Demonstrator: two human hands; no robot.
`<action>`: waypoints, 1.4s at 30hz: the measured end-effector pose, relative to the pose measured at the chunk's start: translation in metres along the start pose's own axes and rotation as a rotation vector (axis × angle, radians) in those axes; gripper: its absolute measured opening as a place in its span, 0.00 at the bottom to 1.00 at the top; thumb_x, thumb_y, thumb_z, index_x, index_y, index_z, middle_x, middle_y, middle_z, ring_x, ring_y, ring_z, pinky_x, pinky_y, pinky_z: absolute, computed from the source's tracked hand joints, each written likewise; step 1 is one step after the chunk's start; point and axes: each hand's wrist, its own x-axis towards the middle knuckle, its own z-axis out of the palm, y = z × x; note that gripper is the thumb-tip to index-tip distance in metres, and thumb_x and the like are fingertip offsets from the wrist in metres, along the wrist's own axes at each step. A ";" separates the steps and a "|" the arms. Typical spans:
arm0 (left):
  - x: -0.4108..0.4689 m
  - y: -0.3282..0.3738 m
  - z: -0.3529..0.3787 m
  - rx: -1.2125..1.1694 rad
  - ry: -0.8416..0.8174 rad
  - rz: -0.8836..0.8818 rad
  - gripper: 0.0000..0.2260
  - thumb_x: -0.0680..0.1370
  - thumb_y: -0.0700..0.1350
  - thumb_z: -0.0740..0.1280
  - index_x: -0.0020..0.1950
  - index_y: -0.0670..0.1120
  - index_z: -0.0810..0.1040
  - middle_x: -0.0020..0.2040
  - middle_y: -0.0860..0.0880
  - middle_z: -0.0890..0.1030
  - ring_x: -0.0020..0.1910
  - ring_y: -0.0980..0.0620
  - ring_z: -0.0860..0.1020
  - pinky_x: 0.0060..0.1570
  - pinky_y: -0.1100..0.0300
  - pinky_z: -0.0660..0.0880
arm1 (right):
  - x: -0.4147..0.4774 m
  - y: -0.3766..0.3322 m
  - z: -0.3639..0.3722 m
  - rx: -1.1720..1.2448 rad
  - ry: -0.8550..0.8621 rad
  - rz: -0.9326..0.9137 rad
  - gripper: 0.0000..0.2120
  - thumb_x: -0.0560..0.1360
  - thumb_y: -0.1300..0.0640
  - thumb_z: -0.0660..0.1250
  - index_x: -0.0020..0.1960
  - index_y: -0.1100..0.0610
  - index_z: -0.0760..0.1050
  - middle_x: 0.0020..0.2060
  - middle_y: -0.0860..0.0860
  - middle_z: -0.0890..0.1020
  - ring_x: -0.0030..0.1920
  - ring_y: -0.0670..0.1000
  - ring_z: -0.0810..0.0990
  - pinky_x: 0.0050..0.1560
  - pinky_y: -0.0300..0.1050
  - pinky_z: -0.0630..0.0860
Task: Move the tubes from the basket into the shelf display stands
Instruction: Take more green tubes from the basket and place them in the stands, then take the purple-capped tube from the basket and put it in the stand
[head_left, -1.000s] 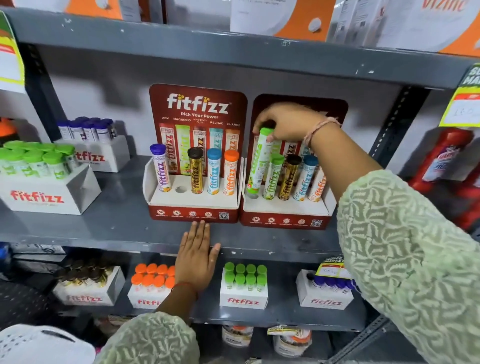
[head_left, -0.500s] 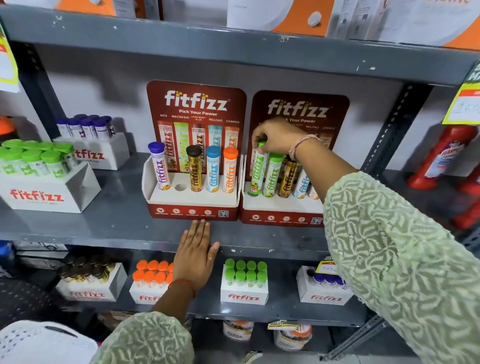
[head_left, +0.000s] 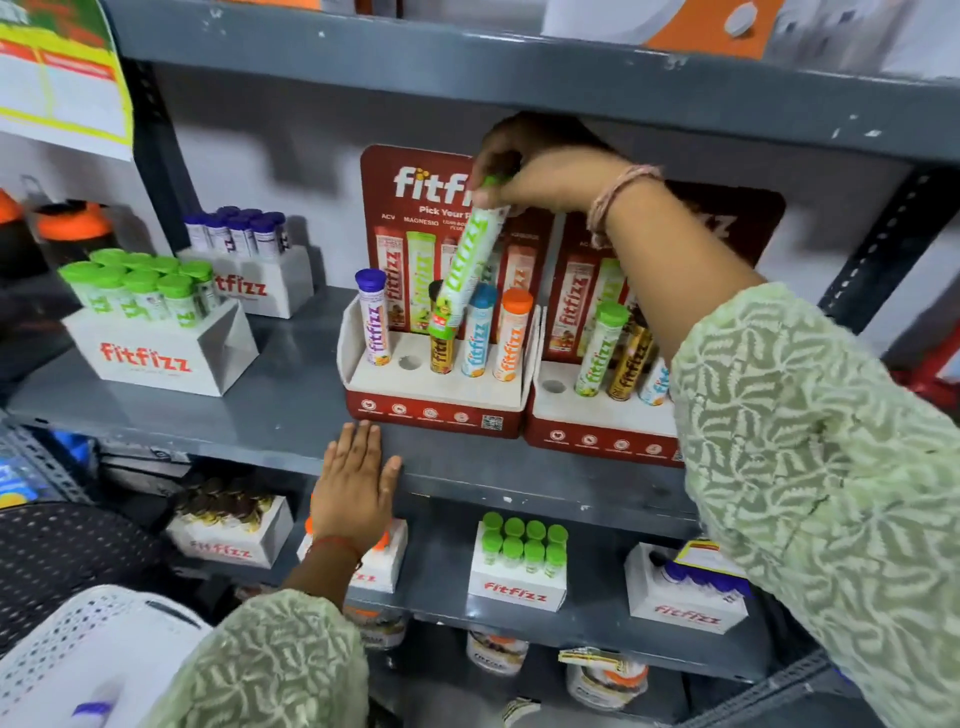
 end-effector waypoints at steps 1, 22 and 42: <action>0.002 -0.008 -0.003 0.016 -0.002 -0.020 0.48 0.68 0.68 0.26 0.71 0.38 0.58 0.73 0.39 0.60 0.74 0.43 0.53 0.72 0.49 0.47 | 0.004 -0.006 0.011 0.065 0.057 -0.033 0.11 0.71 0.54 0.69 0.51 0.58 0.79 0.52 0.55 0.82 0.47 0.47 0.77 0.47 0.35 0.73; 0.004 -0.020 -0.004 0.012 0.006 -0.003 0.48 0.66 0.68 0.23 0.72 0.41 0.56 0.74 0.43 0.59 0.74 0.47 0.54 0.71 0.55 0.43 | 0.051 -0.024 0.111 0.024 -0.113 -0.048 0.12 0.68 0.70 0.68 0.50 0.61 0.80 0.55 0.56 0.82 0.55 0.52 0.78 0.49 0.36 0.70; -0.237 -0.145 -0.020 0.115 0.139 -0.625 0.34 0.78 0.62 0.40 0.70 0.37 0.59 0.71 0.37 0.64 0.70 0.40 0.59 0.68 0.47 0.51 | -0.038 -0.184 0.331 0.326 -0.288 -0.626 0.14 0.73 0.57 0.65 0.57 0.61 0.76 0.66 0.59 0.72 0.64 0.56 0.73 0.63 0.52 0.71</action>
